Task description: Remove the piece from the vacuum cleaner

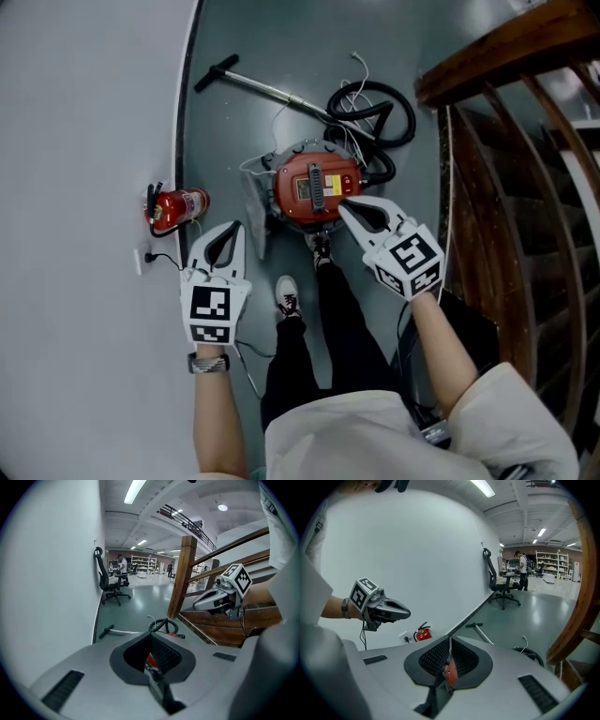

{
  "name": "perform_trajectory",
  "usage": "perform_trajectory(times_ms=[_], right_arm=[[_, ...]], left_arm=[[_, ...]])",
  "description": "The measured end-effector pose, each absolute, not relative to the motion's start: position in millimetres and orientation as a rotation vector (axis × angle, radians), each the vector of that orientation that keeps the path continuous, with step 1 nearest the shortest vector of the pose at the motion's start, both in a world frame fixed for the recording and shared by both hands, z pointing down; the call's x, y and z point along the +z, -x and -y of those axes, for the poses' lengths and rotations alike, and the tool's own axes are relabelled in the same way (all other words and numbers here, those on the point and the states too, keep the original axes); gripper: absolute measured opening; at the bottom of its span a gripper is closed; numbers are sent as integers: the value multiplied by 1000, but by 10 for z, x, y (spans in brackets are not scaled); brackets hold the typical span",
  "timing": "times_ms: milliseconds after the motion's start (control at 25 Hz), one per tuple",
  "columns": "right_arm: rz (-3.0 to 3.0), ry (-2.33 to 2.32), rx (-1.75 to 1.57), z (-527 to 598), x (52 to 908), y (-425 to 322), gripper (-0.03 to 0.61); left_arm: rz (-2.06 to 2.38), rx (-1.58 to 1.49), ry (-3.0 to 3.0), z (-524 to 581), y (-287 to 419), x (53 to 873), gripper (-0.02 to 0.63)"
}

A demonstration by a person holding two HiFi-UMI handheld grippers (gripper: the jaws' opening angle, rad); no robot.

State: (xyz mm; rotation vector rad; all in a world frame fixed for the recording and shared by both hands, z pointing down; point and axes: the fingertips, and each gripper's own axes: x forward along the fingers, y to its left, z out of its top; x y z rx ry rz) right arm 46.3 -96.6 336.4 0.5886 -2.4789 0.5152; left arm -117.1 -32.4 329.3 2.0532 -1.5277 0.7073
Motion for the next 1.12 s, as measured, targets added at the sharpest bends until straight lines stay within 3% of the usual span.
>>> perform_trajectory(times_ms=[1120], right_arm=[[2312, -565, 726, 1306, 4847, -418, 43]], left_arm=[[1363, 749, -1898, 415, 1098, 4895, 2]])
